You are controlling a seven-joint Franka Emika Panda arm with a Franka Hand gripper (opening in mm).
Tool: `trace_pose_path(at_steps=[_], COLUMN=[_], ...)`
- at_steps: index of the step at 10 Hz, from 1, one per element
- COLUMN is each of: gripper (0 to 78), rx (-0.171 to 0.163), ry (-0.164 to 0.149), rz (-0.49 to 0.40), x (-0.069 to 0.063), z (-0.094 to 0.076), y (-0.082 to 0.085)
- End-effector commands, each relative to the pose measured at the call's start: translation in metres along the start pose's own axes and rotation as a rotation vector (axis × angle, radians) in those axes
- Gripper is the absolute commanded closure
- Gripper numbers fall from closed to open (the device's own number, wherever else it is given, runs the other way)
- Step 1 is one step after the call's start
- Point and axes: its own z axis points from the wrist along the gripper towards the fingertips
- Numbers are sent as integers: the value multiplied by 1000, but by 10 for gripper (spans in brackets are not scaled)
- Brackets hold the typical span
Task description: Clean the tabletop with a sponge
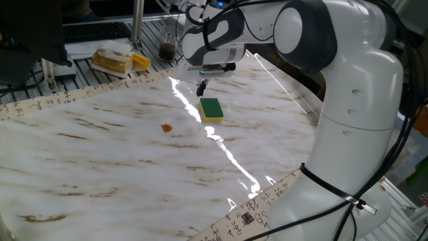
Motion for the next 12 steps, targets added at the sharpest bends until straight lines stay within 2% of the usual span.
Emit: trace_pose_path(at_steps=[1,3,7,10,12], gripper=[776,776,776,776,776], rx=[18,13,19,24,20], ry=[58,62,47,49,36], rz=[68,82,52,49,40], x=[-1,-1,-1,3,12], z=[-1,-1,-1,6,17], y=[0,0,0,-13,-27])
